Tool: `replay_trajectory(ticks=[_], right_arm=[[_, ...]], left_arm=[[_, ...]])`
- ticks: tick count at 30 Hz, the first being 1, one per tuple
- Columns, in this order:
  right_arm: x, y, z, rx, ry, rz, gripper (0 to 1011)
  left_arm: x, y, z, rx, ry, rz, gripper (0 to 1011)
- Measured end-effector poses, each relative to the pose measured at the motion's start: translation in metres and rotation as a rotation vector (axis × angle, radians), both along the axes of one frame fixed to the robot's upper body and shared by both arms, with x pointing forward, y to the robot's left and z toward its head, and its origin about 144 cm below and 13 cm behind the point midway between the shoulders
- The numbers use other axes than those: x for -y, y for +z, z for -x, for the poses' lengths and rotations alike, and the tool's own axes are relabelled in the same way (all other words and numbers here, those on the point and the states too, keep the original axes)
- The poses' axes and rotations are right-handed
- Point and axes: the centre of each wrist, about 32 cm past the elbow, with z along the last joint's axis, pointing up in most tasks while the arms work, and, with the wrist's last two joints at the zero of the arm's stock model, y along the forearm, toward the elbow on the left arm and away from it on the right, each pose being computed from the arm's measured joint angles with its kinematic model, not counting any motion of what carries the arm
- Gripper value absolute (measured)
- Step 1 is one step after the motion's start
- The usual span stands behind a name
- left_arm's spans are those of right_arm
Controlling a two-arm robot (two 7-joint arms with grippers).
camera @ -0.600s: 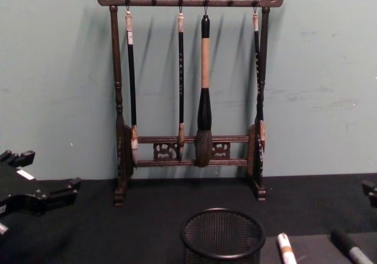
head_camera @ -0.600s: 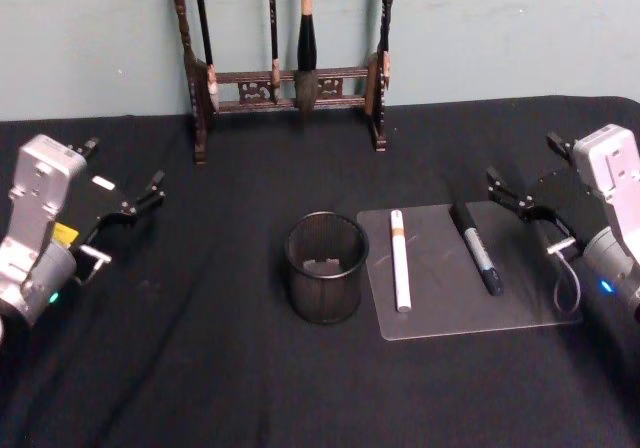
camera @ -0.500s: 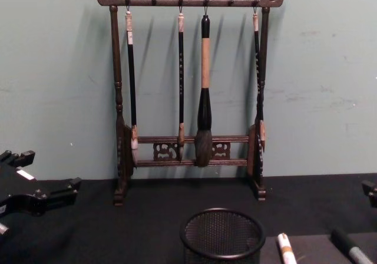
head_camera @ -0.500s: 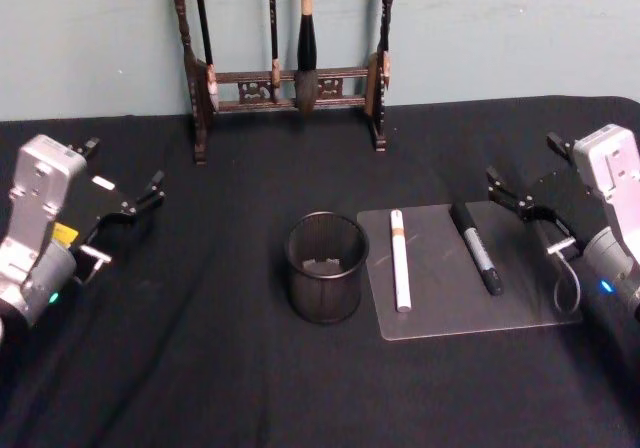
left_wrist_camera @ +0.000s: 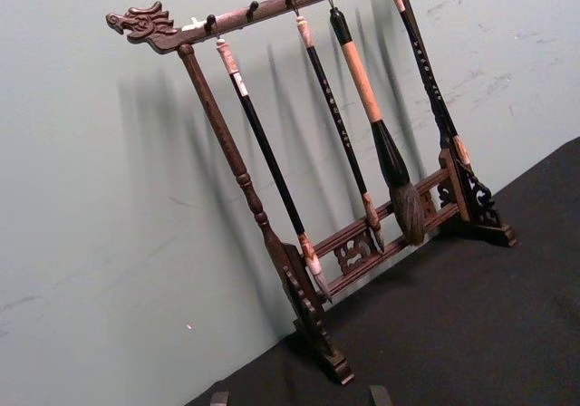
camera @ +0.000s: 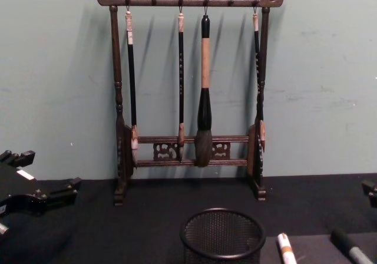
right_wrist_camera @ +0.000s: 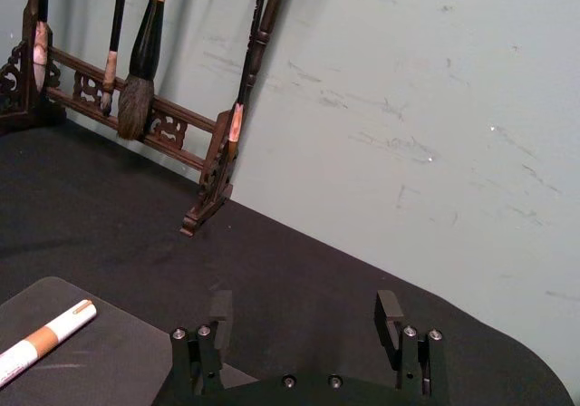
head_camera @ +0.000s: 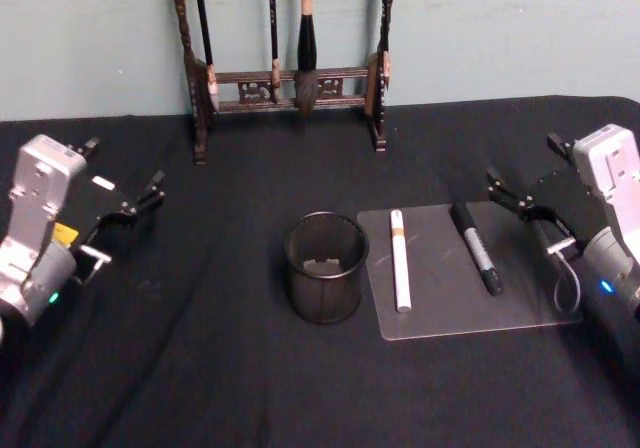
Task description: Pick up the water-based marker from the table and place it into the pen holder.
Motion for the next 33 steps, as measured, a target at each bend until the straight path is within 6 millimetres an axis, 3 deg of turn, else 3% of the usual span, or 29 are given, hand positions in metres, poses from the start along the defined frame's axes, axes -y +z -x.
replay_trajectory(ticks=[33], right_arm=[[0.0000, 0.0000, 0.0000, 0.000, 0.000, 0.000, 1002]], left_arm=[[0.0000, 0.0000, 0.0000, 0.000, 0.000, 0.000, 1001]])
